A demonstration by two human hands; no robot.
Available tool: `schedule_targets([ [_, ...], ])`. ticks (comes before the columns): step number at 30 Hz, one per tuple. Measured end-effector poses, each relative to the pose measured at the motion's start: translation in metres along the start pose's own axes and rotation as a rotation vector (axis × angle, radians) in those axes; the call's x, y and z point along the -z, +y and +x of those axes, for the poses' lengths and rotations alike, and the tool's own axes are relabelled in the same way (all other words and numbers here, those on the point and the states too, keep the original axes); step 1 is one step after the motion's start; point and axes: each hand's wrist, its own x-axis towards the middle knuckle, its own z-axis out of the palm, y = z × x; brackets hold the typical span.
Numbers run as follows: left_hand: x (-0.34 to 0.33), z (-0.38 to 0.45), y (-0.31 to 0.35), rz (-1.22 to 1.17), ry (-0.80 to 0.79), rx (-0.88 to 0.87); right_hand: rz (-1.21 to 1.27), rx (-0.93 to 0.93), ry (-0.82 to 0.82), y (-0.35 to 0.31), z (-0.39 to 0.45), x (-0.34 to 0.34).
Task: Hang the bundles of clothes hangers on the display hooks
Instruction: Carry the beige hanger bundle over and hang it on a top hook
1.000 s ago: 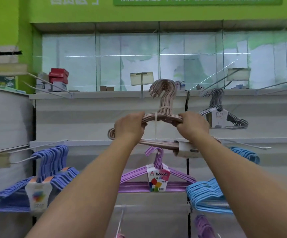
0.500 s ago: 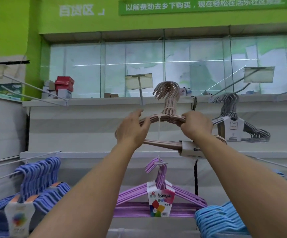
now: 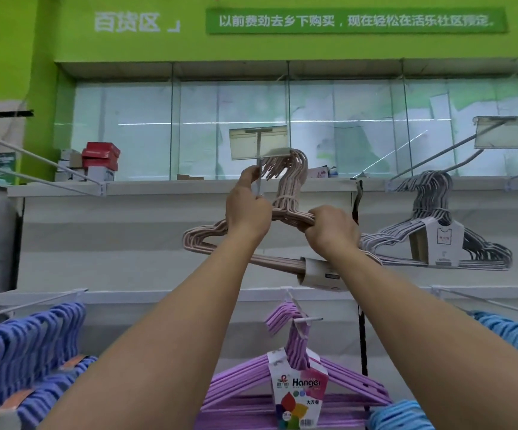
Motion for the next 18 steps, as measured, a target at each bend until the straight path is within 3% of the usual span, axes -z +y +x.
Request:
schedule_targets([
  [10, 0.005, 0.006, -0.005, 0.282, 0.061, -0.130, 0.178, -0.002, 0.022, -0.017, -0.003, -0.036],
  [18, 0.006, 0.003, -0.002, 0.211, 0.053, -0.120, 0.150, 0.061, -0.006, -0.023, -0.011, -0.043],
])
